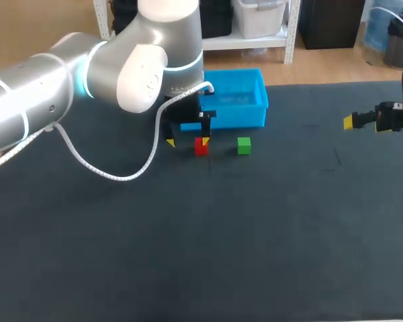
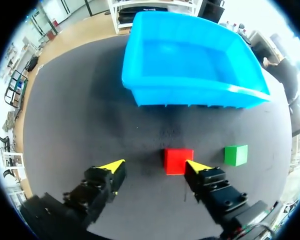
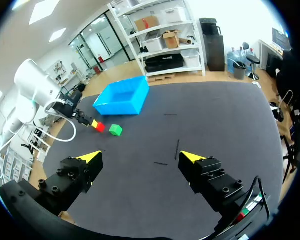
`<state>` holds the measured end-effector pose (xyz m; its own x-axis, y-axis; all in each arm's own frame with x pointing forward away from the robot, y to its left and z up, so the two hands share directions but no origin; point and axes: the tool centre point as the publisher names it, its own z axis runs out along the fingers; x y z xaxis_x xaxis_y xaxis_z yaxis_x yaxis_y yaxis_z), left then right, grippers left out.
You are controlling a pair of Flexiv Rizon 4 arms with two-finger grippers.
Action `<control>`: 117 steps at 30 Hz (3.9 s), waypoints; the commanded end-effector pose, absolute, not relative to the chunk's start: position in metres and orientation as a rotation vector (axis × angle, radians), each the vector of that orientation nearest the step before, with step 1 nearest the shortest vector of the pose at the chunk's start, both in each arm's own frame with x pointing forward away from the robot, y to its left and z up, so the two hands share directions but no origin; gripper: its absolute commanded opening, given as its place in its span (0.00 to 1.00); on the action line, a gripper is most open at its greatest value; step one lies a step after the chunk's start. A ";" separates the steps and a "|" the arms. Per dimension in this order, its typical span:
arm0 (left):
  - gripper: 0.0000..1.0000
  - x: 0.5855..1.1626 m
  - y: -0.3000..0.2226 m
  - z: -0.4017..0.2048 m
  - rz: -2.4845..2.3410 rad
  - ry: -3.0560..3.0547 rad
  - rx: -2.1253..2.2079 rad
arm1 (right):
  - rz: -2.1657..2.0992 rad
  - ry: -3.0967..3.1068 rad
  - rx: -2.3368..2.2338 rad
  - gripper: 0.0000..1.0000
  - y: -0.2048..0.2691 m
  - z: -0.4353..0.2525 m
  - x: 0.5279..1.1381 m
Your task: Use the left arm to pick the red cube and place it into the blue plastic box first, then use the right arm to grasp the green cube and put it into the same blue plastic box after the first action is fully finished.
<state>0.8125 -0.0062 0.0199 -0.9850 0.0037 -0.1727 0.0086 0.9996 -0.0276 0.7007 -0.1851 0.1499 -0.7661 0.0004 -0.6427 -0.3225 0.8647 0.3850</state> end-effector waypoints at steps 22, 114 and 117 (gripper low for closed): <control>1.00 0.799 -0.004 0.071 -0.091 2.926 0.041 | 0.638 2.373 -0.232 1.00 -0.185 0.150 0.700; 0.00 0.806 -0.026 0.032 -0.064 2.947 0.065 | 0.638 2.373 -0.232 1.00 -0.185 0.150 0.700; 0.00 0.804 -0.025 0.048 -0.081 2.932 0.063 | 0.638 2.373 -0.232 1.00 -0.185 0.150 0.700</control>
<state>0.8207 -0.0352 0.0327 -0.9838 0.0425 -0.1740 0.0492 0.9982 -0.0345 0.7007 -0.1851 0.1499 -0.7661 0.0004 -0.6427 -0.3225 0.8647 0.3850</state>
